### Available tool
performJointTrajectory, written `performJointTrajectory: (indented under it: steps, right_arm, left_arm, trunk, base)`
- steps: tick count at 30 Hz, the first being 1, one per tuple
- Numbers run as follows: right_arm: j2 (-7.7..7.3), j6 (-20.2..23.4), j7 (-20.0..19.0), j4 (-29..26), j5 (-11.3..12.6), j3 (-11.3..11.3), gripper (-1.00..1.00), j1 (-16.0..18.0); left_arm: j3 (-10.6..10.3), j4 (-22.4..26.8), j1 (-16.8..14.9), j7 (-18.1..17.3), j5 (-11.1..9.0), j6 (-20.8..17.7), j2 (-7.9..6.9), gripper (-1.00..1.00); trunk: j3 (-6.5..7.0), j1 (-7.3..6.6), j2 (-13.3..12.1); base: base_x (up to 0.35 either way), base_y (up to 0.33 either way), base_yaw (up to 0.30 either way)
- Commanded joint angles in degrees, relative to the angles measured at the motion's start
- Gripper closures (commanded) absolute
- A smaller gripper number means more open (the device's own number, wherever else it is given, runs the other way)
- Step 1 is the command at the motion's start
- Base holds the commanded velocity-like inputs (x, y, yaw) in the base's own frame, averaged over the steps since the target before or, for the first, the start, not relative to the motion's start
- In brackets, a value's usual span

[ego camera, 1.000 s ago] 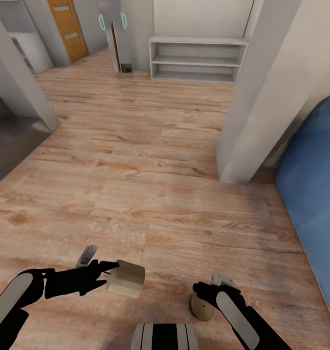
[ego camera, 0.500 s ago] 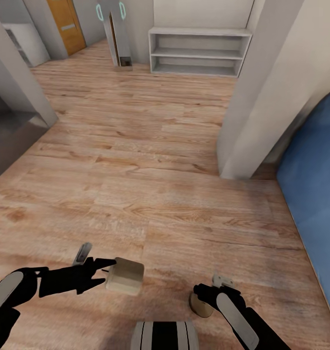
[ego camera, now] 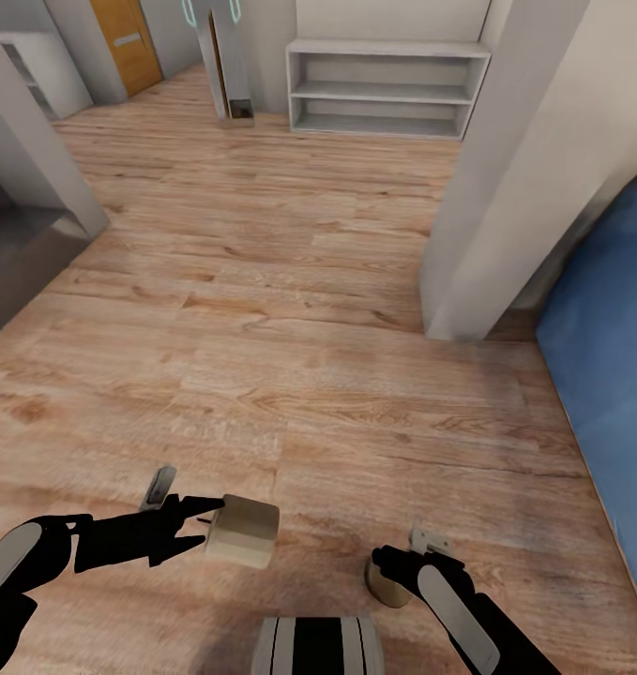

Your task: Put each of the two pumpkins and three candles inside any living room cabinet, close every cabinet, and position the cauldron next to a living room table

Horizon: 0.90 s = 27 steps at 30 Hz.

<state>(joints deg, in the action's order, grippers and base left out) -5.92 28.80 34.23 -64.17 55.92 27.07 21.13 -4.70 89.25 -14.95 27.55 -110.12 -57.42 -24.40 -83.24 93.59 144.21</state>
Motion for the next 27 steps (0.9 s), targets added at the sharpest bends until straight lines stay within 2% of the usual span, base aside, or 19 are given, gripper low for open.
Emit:
performJointTrajectory:
  steps: [1,11,27]
  right_arm:
    - [-0.06,0.03,0.46,-0.09,0.42,0.17,-1.00,0.05]
    - [-0.12,-1.07,0.22,-0.01,0.42,0.20,-1.00,0.05]
    - [-0.10,-1.47,0.05,-0.05,0.42,0.30,-1.00,0.05]
  left_arm:
    - [-0.04,0.04,-0.02,0.57,-0.80,0.09,-0.03,1.00]
    - [-0.04,0.04,-0.02,0.57,-0.80,0.10,-0.03,1.00]
    - [-0.05,0.13,-0.08,0.57,-0.80,0.09,-0.03,1.00]
  trunk:
    - [-0.04,-0.01,0.02]
    - [-0.71,0.06,0.06]
    - [-2.93,0.32,0.19]
  base:
    - [0.000,0.000,0.000]
    - [0.000,0.000,0.000]
    - [0.000,0.000,0.000]
